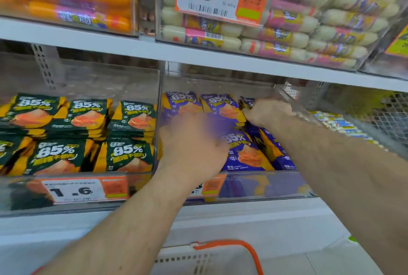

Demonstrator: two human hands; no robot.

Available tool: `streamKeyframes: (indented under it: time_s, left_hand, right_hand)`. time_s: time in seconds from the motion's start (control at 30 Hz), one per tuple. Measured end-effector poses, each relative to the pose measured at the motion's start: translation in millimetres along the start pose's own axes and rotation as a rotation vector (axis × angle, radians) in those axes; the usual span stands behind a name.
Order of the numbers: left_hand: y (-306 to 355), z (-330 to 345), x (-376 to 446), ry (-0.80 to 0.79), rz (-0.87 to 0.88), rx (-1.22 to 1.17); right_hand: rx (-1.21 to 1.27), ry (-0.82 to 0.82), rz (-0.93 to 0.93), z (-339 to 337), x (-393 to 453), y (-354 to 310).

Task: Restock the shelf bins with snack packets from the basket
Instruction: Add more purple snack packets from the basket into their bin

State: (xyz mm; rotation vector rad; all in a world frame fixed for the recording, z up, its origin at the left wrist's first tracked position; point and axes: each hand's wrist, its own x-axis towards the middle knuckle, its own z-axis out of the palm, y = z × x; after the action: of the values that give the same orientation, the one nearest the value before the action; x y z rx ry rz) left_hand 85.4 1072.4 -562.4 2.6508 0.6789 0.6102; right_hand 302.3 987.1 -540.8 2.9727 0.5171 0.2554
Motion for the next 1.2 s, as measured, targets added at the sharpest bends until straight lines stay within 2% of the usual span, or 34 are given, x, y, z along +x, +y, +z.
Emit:
streamKeyframes:
  time_s: [0.13,0.37,0.47,0.57,0.63,0.77,0.83,0.97,1.07,1.13,1.2]
  left_hand:
    - [-0.3,1.0,0.2,0.008,0.007,-0.013]
    - [-1.0,5.7,-0.2,0.033,0.029,0.01]
    - [0.0,5.7,-0.7,0.027,0.059,0.039]
    - [2.1,1.4,-2.9,0.015,0.102,0.039]
    - [3.2,-1.3,-3.7,-0.005,0.172,-0.01]
    - [6.8,-17.4,-22.7,-0.011,0.413,-0.106]
    - [2.3,-25.0,-38.5,-0.008,0.47,-0.14]
    - [-20.4,-40.7,-77.1,-0.028,0.507,-0.262]
    - [-43.7,-44.4,-108.6,-0.081,0.461,-0.338]
    - [-62.4,-37.7,-126.9,-0.164,0.386,-0.33]
    - [-80.8,-23.0,-139.0,-0.327,0.314,-0.227]
  right_hand:
    - [-0.01,-0.031,0.014,2.3,1.1,2.4]
    - [0.19,-0.068,0.021,-1.2,-0.8,-0.1]
    - [0.248,-0.028,0.027,-1.4,-5.3,3.1]
    - [0.353,-0.114,0.036,-13.0,-12.7,10.8]
    - [0.399,-0.036,0.036,-23.9,-27.2,11.7]
    - [0.498,0.381,-0.019,-45.3,-96.4,-8.1]
    - [0.585,0.488,-0.061,-46.5,-133.5,-23.1]
    - [0.952,0.553,-0.115,-35.8,-191.1,-54.1]
    - [1.215,0.558,-0.174,-14.1,-227.0,-83.2]
    - [1.284,0.513,-0.186,9.7,-243.5,-98.9]
    - [1.228,0.472,-0.173,42.9,-250.7,-106.8]
